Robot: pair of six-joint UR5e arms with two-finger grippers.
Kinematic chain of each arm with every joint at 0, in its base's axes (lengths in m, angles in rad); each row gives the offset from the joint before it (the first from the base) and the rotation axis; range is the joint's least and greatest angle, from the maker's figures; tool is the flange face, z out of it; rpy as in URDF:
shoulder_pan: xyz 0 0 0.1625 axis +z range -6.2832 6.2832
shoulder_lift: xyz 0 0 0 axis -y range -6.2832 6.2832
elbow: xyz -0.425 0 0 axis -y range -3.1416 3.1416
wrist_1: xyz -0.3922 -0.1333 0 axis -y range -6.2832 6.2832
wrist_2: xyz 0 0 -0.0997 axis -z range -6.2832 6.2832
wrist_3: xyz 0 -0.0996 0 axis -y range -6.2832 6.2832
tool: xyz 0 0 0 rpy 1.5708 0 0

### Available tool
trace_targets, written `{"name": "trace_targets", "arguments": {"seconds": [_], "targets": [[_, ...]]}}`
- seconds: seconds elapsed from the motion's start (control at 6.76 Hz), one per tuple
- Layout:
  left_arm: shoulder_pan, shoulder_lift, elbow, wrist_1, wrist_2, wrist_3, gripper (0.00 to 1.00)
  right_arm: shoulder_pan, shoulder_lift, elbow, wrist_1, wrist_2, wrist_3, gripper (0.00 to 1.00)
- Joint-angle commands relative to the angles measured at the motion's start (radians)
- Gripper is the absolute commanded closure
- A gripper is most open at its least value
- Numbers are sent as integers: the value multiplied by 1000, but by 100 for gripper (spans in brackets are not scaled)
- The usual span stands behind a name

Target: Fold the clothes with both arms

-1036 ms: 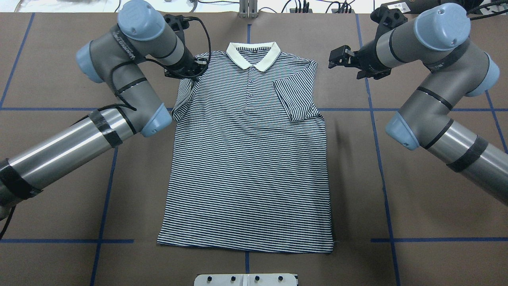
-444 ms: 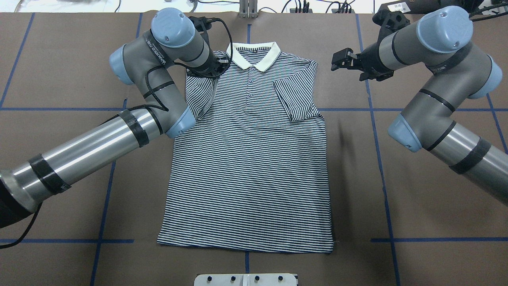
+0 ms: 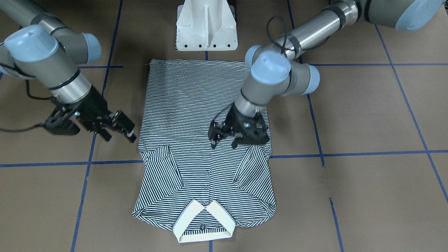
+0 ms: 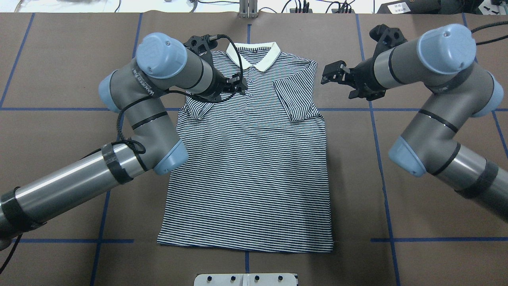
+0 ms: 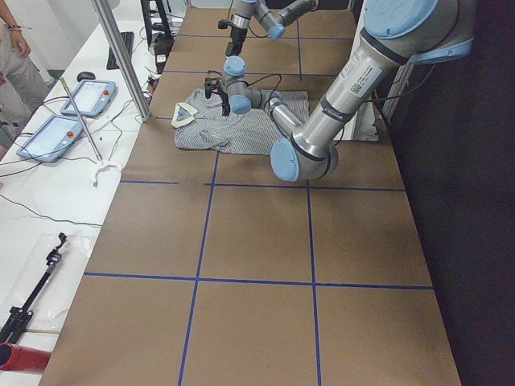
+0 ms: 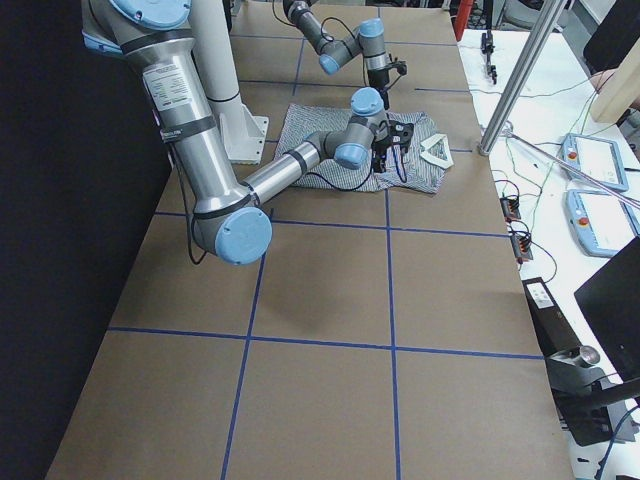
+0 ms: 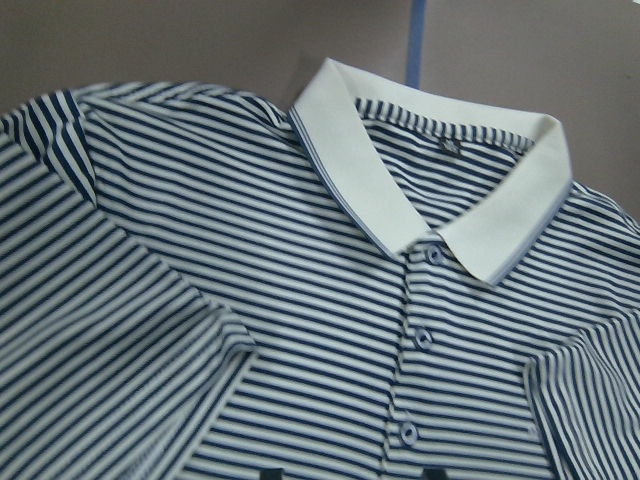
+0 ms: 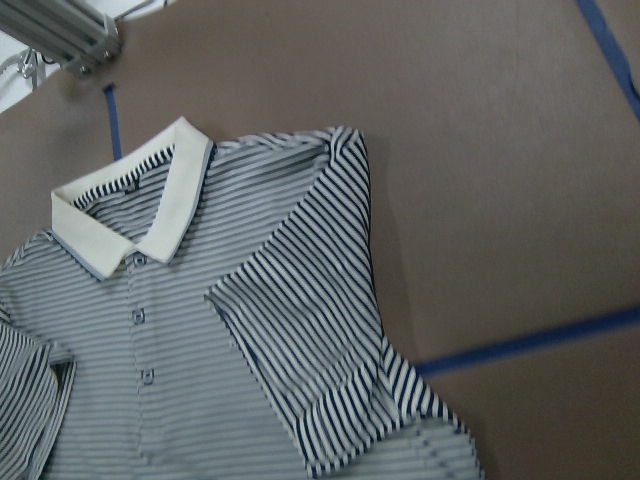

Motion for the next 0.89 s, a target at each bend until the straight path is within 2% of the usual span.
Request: {"name": "trace_targets", "arguments": {"seconds": [0.0,0.15,0.3,0.44,0.59,0.74], "targets": [[31,194,-266,7,-8,-29,15,-306,-208,287,-118,-283,175,0],[60,254,-331,7,-6,-30,13,-468,-279,377,-222,-416,266,0],[61,257,-336,7,-5,-34,12,-633,-331,398,-228,-558,424,2],[60,263,-338,7,-3,-34,12,-763,-334,403,-255,-689,508,11],[60,266,-338,7,0,-34,12,-822,-322,401,-348,-737,592,19],[60,268,-337,7,0,-34,10,-847,-318,393,-366,-767,608,24]]}}
